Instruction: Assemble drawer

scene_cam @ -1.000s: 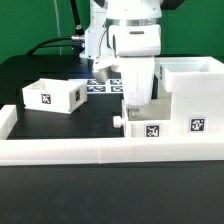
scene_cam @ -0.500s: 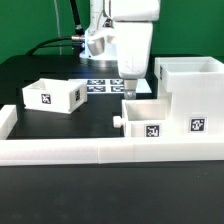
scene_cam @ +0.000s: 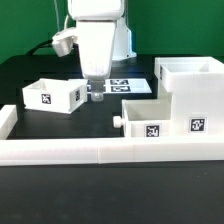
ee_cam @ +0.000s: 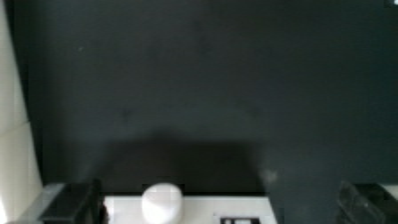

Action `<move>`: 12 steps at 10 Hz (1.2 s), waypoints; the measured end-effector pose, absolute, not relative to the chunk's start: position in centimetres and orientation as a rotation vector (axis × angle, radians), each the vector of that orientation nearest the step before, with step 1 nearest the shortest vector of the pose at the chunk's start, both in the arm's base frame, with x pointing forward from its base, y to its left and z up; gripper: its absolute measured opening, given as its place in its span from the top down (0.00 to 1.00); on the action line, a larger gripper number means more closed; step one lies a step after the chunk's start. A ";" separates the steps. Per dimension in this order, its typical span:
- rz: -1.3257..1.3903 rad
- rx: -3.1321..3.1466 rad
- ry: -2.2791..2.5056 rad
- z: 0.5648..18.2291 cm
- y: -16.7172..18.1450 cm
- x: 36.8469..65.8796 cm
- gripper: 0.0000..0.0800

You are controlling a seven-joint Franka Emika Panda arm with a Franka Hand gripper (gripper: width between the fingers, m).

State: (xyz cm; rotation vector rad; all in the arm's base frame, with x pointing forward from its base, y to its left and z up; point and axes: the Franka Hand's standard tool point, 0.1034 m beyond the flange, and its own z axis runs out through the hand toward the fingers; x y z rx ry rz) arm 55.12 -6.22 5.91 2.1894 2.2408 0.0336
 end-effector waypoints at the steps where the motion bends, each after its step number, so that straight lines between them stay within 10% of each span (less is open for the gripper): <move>1: 0.094 2.222 2.269 5.0 -7.3 54.9 0.19; 5: 0.271 2.350 2.361 1.5 -8.1 54.3 0.19; 12: 0.306 2.352 2.409 1.0 -4.8 55.8 0.19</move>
Offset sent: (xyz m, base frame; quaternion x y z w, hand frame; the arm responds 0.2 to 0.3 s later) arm 0.0065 0.0238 -0.0161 0.0074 0.1631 0.0205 0.9864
